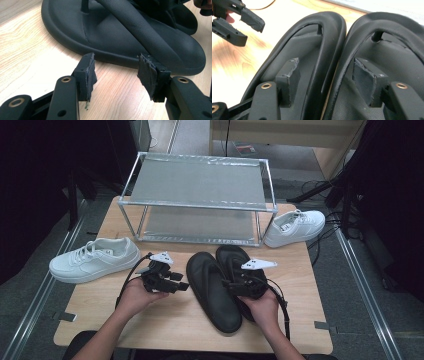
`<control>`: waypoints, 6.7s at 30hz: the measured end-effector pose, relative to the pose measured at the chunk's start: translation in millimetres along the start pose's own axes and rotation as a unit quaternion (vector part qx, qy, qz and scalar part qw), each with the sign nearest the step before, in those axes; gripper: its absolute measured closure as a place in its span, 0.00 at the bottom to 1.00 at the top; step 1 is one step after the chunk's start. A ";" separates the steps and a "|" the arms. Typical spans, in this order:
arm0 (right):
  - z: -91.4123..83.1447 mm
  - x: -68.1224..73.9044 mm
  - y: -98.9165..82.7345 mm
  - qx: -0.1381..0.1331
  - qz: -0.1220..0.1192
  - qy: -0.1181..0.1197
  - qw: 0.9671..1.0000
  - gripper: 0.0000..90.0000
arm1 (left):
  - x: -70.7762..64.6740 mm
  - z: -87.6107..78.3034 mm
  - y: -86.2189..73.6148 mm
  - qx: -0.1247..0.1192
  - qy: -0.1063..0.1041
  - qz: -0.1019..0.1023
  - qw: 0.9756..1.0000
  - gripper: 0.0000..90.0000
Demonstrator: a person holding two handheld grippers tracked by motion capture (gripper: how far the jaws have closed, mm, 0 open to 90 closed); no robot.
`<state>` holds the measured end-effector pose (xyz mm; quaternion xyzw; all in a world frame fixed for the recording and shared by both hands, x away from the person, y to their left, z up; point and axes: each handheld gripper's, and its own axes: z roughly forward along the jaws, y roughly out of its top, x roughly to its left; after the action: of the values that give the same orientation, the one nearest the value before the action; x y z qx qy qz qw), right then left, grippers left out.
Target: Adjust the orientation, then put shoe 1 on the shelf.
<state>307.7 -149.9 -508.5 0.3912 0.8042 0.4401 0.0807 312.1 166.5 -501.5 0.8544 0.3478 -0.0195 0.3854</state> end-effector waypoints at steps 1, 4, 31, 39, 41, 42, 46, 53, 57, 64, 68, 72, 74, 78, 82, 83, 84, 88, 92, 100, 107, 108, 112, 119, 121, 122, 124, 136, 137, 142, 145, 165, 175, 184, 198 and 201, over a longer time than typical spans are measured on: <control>-0.1 0.4 0.0 -0.006 -0.002 -0.005 1.000 0.45 | 0.0 -0.4 -0.1 0.000 0.001 0.000 1.000 0.53; 1.7 2.5 0.1 -0.007 -0.001 -0.010 1.000 0.45 | 0.6 -1.2 -0.5 -0.002 0.001 -0.003 1.000 0.53; 10.3 -0.8 0.9 0.031 0.056 -0.013 0.998 0.76 | 2.5 -6.3 -1.6 -0.014 -0.003 -0.007 1.000 0.52; 8.3 -1.1 2.9 0.037 0.064 -0.017 0.997 0.81 | 3.5 -6.6 -1.8 -0.014 -0.002 -0.011 1.000 0.52; 5.8 0.1 3.2 0.030 0.059 -0.026 0.998 0.84 | 3.6 -6.6 -1.8 -0.013 -0.001 -0.011 1.000 0.52; 4.8 0.1 3.5 0.027 0.056 -0.026 0.998 0.84 | 3.5 -6.8 -1.9 -0.014 -0.001 -0.011 1.000 0.52; 2.2 -0.1 5.0 0.026 0.054 -0.023 0.998 0.85 | 4.3 -7.2 -2.0 -0.014 -0.002 -0.011 1.000 0.52; -4.1 -2.0 9.4 0.016 0.056 -0.024 0.998 0.85 | 4.8 -8.9 -3.2 -0.016 0.000 -0.014 1.000 0.52; -6.0 -3.3 13.2 0.009 0.055 -0.021 0.998 0.85 | 4.6 -10.6 -6.2 -0.015 0.007 -0.014 1.000 0.52; -2.7 -4.0 21.3 0.006 0.047 -0.018 0.999 0.85 | 4.4 -16.6 -14.4 -0.020 0.011 -0.024 0.999 0.51; 0.2 -4.3 25.2 0.006 0.044 -0.017 0.999 0.85 | 4.3 -20.0 -18.3 -0.022 0.016 -0.027 0.999 0.51; 6.1 -7.1 32.4 0.006 0.040 -0.015 0.999 0.84 | 3.9 -24.2 -24.5 -0.025 0.021 -0.033 0.999 0.51; 8.4 -8.2 34.8 0.007 0.041 -0.017 0.999 0.84 | 3.6 -27.3 -28.4 -0.029 0.025 -0.036 0.999 0.51; 13.4 -12.1 41.0 0.008 0.039 -0.017 0.999 0.84 | 3.3 -29.9 -32.9 -0.032 0.029 -0.039 0.998 0.50; 18.8 -16.3 48.5 0.012 0.032 -0.021 0.999 0.84 | 1.6 -33.9 -39.7 -0.039 0.037 -0.045 0.998 0.50; 18.8 -16.3 48.5 0.012 0.032 -0.021 0.999 0.84 | 1.6 -33.9 -39.7 -0.039 0.037 -0.045 0.998 0.50; 20.6 -17.4 50.6 0.011 0.028 -0.023 0.999 0.84 | 1.4 -34.7 -41.1 -0.041 0.040 -0.047 0.997 0.50; 31.1 -22.8 60.1 0.010 0.026 -0.030 0.999 0.84 | -0.6 -37.0 -46.3 -0.044 0.044 -0.050 0.997 0.49; 42.9 -26.5 68.7 0.010 0.023 -0.038 0.999 0.84 | -1.7 -38.9 -49.2 -0.046 0.047 -0.050 0.997 0.49; 69.7 -28.3 83.0 0.001 0.024 -0.059 0.998 0.84 | -3.5 -42.5 -54.7 -0.050 0.054 -0.053 0.996 0.50; 86.6 -29.6 87.6 -0.010 0.025 -0.077 0.997 0.84 | -4.5 -43.6 -57.3 -0.052 0.055 -0.055 0.996 0.50; 86.6 -29.6 87.6 -0.010 0.025 -0.077 0.997 0.84 | -4.5 -43.6 -57.3 -0.052 0.055 -0.055 0.996 0.50; 92.0 -30.5 89.6 -0.013 0.031 -0.078 0.996 0.84 | -4.7 -43.8 -57.8 -0.050 0.055 -0.054 0.996 0.49; 96.5 -32.8 91.1 -0.020 0.033 -0.089 0.995 0.81 | -4.9 -43.4 -57.6 -0.050 0.054 -0.052 0.996 0.50; 97.4 -33.8 89.6 -0.018 0.035 -0.085 0.996 0.80 | -5.1 -43.6 -57.6 -0.051 0.054 -0.052 0.996 0.50; 97.4 -33.8 89.6 -0.018 0.035 -0.085 0.996 0.80 | -5.1 -43.6 -57.6 -0.051 0.054 -0.052 0.996 0.50; 97.5 -35.0 89.7 -0.019 0.038 -0.084 0.996 0.78 | -4.8 -43.9 -58.0 -0.051 0.055 -0.052 0.996 0.50; 96.6 -33.2 90.2 -0.018 0.029 -0.077 0.996 0.64 | -4.6 -45.0 -58.2 -0.054 0.054 -0.053 0.996 0.49; 95.8 -33.1 90.4 -0.018 0.029 -0.078 0.996 0.63 | -4.6 -45.2 -58.2 -0.055 0.054 -0.053 0.996 0.49; 89.6 -35.0 90.3 -0.014 0.029 -0.071 0.997 0.59 | -3.1 -47.0 -57.4 -0.058 0.054 -0.055 0.995 0.49; 86.0 -34.5 87.9 -0.005 0.027 -0.069 0.997 0.58 | -1.7 -47.1 -55.7 -0.059 0.052 -0.053 0.996 0.49; 36.8 -28.1 67.6 -0.027 0.016 -0.035 0.999 0.55 | 6.3 -33.8 -26.4 -0.047 0.029 -0.016 0.998 0.49; 12.1 -29.7 49.6 -0.029 0.010 -0.026 0.999 0.53 | 12.3 -26.0 -8.4 -0.047 0.021 -0.007 0.999 0.50; -0.8 -27.0 27.4 -0.020 0.004 -0.004 1.000 0.53 | 25.1 -26.7 3.0 -0.060 0.011 -0.018 0.998 0.61; -10.2 -11.3 5.6 -0.016 -0.010 0.015 1.000 0.51 | 35.7 -28.7 15.3 -0.078 0.001 -0.024 0.997 0.98; -11.2 -8.5 3.2 -0.016 -0.014 0.019 1.000 0.50 | 36.8 -32.5 19.5 -0.076 -0.002 -0.025 0.997 1.00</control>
<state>309.9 -162.1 -501.2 0.3699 0.8040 0.4590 0.0774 344.2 200.6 -477.2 0.8136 0.3693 -0.0044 0.4490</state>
